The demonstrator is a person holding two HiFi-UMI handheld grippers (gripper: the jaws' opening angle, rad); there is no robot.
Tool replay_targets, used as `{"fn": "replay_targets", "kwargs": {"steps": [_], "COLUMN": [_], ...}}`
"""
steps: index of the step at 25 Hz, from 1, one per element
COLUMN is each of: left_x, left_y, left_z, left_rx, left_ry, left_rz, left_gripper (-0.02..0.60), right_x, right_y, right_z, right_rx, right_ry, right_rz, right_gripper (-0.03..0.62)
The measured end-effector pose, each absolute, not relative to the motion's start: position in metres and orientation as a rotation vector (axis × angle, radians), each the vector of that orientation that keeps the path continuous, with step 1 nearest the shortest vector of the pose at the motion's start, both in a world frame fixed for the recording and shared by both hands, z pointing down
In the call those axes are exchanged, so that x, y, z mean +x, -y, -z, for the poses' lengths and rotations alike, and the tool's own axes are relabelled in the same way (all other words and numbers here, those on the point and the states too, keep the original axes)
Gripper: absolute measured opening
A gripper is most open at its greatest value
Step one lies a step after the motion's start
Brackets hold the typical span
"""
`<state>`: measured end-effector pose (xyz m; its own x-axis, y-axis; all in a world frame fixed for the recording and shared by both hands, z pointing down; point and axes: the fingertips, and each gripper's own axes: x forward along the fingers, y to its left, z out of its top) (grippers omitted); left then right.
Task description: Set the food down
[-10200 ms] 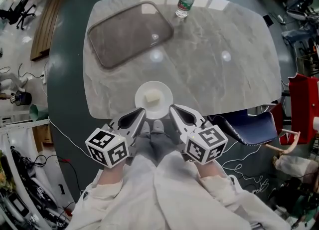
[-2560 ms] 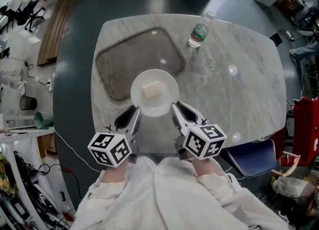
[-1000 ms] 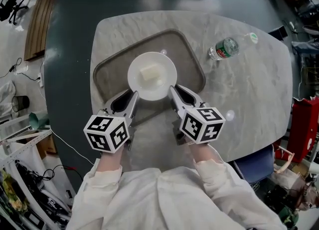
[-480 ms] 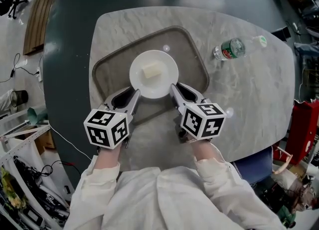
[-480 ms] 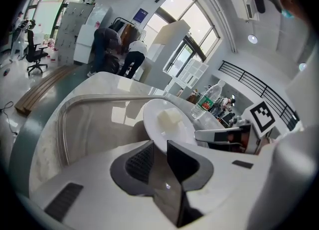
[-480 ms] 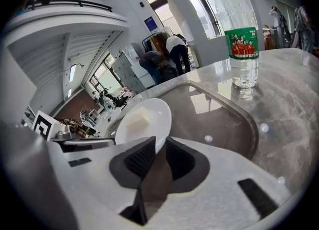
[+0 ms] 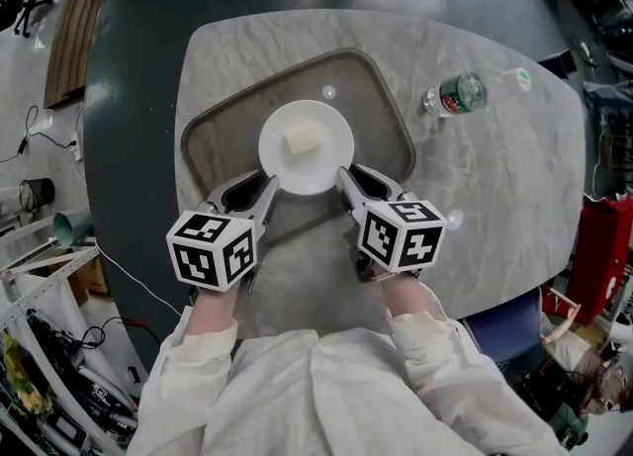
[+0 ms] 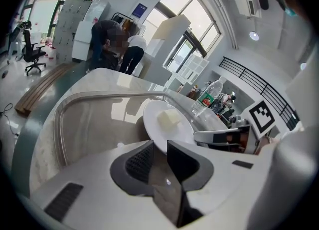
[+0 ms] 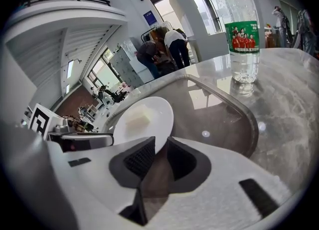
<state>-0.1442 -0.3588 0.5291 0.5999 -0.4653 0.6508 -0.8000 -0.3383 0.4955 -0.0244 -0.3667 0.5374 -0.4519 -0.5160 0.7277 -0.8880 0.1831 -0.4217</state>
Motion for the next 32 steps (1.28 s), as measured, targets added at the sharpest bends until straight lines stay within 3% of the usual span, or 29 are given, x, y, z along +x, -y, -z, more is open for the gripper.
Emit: {"fn": "replay_targets", "kwargs": {"steps": [19,32], "left_x": [-0.150,-0.146], "left_y": [0.362,0.334], "left_z": [-0.527,-0.466], "left_rx": [2.010,2.110], "left_ry": [1.079,1.191], "left_rz": [-0.515,-0.395], "left_gripper": [0.075,0.075], "right_x": [-0.024,-0.007], "right_y": [0.366,0.331], "right_z": [-0.532,-0.474], "right_rx": [1.355,1.368], "right_ry": [2.051,2.233], "right_rz": [-1.101,-1.006], "right_gripper": [0.055,0.054]}}
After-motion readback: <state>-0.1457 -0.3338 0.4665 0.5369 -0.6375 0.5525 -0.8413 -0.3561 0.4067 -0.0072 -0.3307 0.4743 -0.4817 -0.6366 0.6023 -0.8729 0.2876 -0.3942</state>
